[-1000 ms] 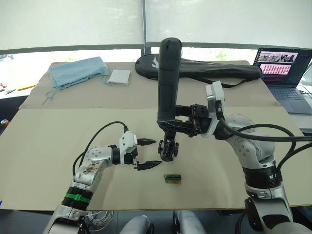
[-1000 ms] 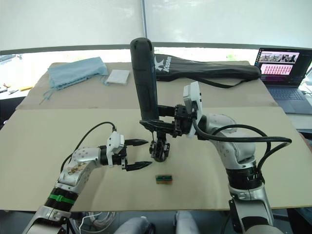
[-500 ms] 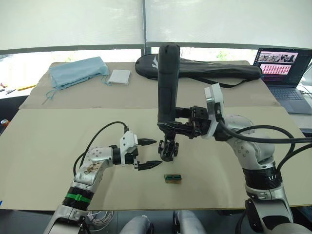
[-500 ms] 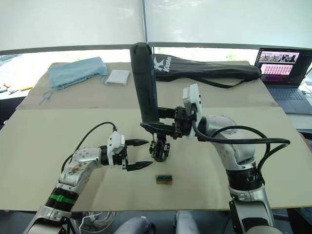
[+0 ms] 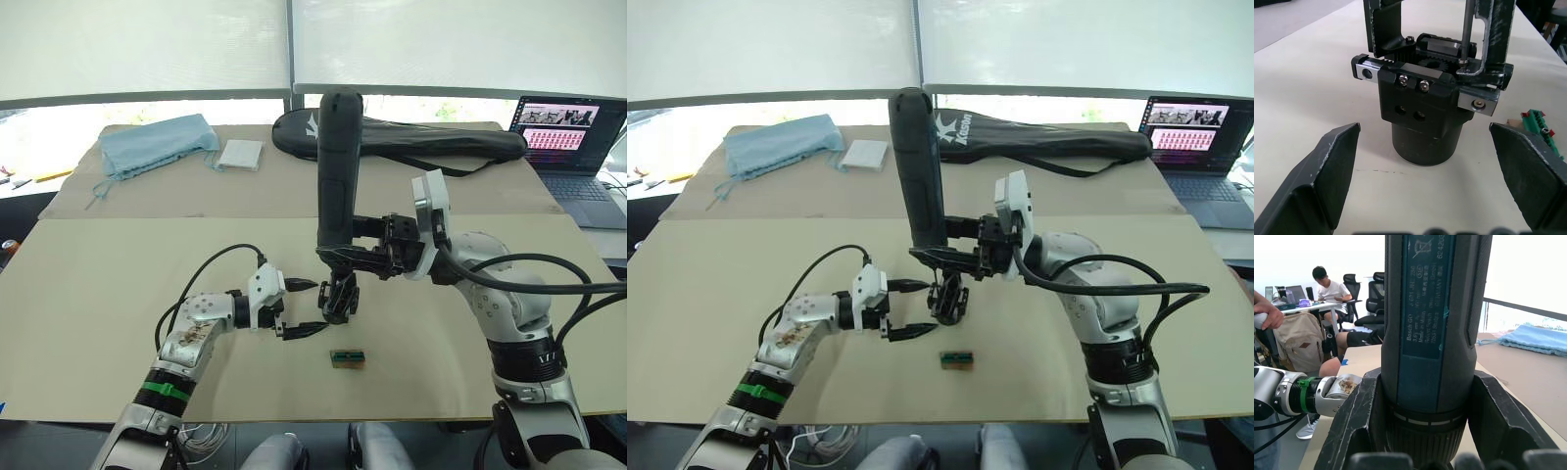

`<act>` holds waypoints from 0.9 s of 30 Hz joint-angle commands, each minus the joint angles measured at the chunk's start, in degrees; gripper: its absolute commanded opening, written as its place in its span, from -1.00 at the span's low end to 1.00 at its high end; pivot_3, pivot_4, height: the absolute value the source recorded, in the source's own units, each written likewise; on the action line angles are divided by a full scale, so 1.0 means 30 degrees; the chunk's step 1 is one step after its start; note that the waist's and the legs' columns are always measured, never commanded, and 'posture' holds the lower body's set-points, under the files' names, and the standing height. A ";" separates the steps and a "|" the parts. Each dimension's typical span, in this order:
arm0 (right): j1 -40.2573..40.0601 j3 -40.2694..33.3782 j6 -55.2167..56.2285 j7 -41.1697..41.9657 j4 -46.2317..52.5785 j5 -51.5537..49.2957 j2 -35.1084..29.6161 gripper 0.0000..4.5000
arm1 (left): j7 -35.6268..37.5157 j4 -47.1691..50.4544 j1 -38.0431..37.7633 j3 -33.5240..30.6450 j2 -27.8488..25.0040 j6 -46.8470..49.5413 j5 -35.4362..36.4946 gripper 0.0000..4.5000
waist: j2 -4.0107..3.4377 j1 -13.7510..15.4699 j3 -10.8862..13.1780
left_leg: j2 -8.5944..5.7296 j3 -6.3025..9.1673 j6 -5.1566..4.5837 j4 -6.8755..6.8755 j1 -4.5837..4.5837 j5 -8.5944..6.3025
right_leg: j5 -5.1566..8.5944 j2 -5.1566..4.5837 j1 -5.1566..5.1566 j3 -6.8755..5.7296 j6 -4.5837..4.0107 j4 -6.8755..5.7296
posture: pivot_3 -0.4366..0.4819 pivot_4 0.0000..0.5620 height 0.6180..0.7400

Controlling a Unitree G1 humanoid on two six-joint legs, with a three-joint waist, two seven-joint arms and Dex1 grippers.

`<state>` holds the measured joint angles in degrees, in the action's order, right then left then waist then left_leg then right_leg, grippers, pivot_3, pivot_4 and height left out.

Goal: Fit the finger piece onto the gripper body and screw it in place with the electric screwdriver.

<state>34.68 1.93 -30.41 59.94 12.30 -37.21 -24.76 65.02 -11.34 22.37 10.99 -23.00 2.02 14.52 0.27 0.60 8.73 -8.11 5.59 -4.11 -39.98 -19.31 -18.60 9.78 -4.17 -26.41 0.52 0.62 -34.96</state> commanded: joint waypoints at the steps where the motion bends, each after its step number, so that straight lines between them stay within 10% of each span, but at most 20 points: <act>1: 0.0066 -0.0222 0.0713 0.0059 0.0976 -0.0257 0.0051 -0.15 | 0.0029 -0.0270 0.0450 0.0196 0.0282 -0.0598 -0.0248 1.00 | 0.0000 0.0001 0.0000 | 0.0000 0.0000 0.0000 -0.0001 0.0000 0.0000 | 0.0000 0.0000 0.0000 0.0000 0.0000 -0.0001 | -0.05 -0.47 1.00; 27: -0.0328 -0.0147 0.0618 -0.0226 0.1539 -0.0184 0.0004 -0.15 | -0.0293 -0.3869 0.2108 0.1131 0.2232 -0.2390 -0.2113 1.00 | 0.0001 0.0016 -0.0001 | 0.0000 0.0000 -0.0001 -0.0024 -0.0003 0.0001 | 0.0000 -0.0002 0.0006 0.0002 0.0001 -0.0006 | -0.05 -0.47 1.00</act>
<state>33.34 1.94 -30.38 59.39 14.22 -37.21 -24.75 64.02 -23.22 27.81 14.02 -16.54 -3.97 8.33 0.28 0.65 8.72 -8.11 5.59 -4.12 -40.05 -19.32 -18.60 9.78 -4.18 -26.39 0.52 0.62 -34.98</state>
